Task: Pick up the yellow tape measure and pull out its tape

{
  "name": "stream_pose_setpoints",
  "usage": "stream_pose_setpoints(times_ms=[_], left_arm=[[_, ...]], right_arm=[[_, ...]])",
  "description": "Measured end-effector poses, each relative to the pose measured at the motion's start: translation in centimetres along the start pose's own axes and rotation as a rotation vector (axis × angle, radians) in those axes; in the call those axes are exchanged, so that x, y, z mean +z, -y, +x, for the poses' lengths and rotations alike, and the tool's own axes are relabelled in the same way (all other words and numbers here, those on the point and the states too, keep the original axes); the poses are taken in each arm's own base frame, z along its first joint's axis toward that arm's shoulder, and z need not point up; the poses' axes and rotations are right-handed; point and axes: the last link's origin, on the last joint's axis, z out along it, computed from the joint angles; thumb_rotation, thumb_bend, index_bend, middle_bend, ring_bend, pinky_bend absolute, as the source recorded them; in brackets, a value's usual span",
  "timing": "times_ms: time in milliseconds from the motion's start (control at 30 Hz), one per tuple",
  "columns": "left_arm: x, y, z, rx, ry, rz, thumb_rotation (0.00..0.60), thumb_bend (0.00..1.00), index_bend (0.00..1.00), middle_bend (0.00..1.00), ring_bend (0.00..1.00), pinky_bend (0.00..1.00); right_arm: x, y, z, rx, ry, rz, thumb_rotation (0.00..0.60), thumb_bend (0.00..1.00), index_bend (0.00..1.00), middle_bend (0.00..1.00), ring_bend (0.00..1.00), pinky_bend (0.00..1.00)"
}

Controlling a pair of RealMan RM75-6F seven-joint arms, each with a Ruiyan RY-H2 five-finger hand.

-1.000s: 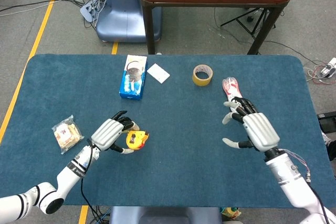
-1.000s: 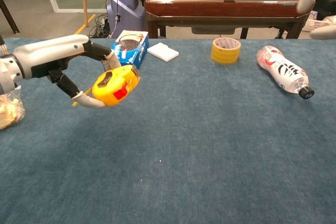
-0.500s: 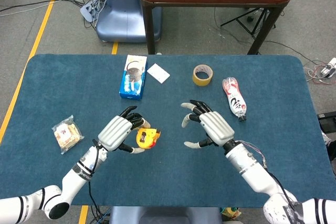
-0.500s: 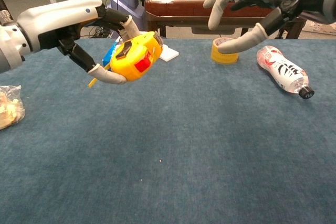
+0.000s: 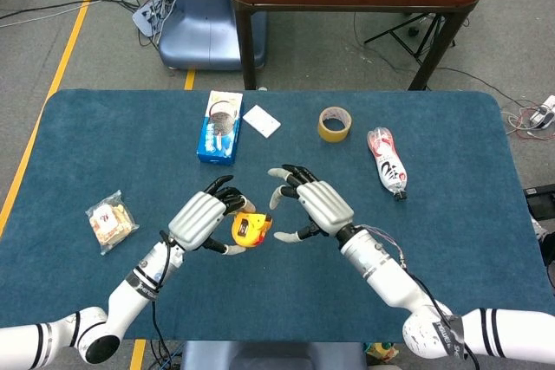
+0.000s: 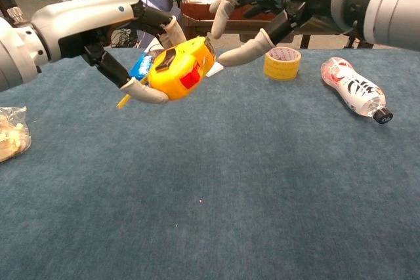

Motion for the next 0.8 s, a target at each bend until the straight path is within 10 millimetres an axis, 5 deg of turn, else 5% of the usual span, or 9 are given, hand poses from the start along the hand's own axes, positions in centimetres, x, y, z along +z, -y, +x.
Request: stream_pose_setpoints(times_ms=[367,800], left_arm=[[0.0,0.2,0.2,0.007,-0.002,0.01,0.6,0.14,0.49,0.49,0.25,0.04],[0.1,0.5,0.0,0.01,0.001,0.012,0.6,0.14,0.49,0.49,0.25,0.04]], right_arm=[[1.2,0.6,-1.0,0.011,0.033,-0.002,0.6,0.23,0.45,0.12,0.0,0.01],[1.6,0.6,-1.2,0.042,0.034,-0.007,0.6,0.23,0.56,0.19,0.0,0.01]])
